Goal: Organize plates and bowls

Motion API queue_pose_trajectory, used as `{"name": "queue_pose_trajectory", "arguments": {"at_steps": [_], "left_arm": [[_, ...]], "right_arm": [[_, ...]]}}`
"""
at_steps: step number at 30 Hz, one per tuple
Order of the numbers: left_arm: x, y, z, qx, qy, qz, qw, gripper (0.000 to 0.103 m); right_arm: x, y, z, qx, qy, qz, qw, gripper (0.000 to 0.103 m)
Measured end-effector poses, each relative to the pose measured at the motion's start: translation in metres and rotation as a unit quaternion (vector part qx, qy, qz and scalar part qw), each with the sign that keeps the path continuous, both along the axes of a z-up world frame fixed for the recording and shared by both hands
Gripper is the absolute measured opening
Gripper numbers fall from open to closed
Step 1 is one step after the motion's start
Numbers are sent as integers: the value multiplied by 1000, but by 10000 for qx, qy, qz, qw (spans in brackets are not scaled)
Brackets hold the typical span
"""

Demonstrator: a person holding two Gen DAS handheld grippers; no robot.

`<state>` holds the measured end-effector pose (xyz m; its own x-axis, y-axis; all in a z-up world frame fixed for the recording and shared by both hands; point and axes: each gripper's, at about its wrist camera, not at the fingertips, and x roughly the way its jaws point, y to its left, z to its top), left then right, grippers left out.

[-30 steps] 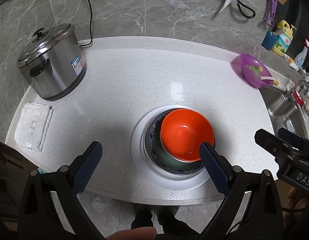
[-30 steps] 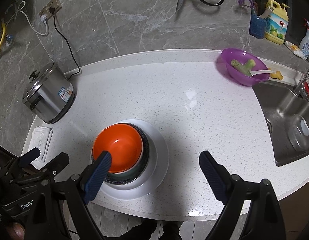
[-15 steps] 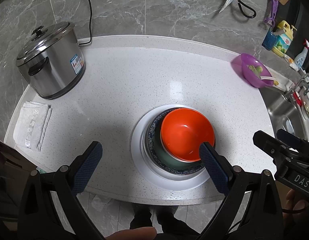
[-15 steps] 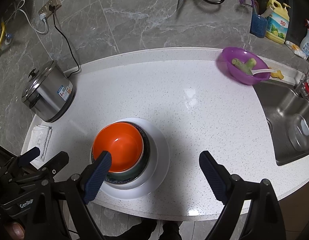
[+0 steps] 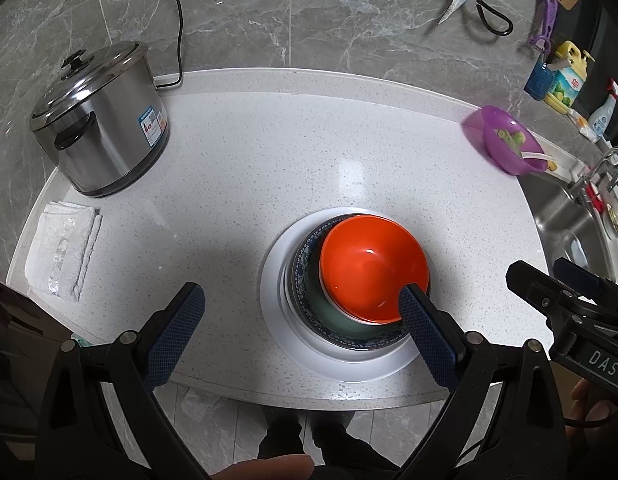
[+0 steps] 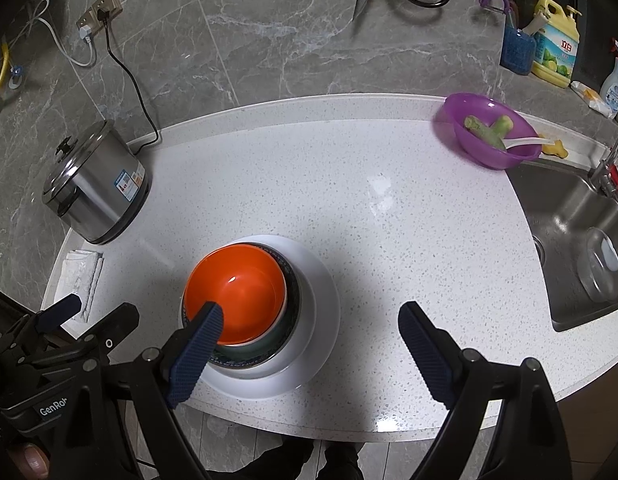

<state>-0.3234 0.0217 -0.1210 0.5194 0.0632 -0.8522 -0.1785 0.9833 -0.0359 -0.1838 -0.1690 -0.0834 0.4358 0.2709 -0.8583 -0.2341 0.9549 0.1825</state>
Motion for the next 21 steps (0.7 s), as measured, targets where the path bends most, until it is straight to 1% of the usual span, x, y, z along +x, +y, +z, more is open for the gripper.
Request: {"name": "queue_pose_trajectory", "arguments": {"at_steps": [21], "left_arm": [[-2,-2,-1,-14,30,32,10000,98]], "right_arm": [[0,0,0,-3,6,2,10000,91]]}}
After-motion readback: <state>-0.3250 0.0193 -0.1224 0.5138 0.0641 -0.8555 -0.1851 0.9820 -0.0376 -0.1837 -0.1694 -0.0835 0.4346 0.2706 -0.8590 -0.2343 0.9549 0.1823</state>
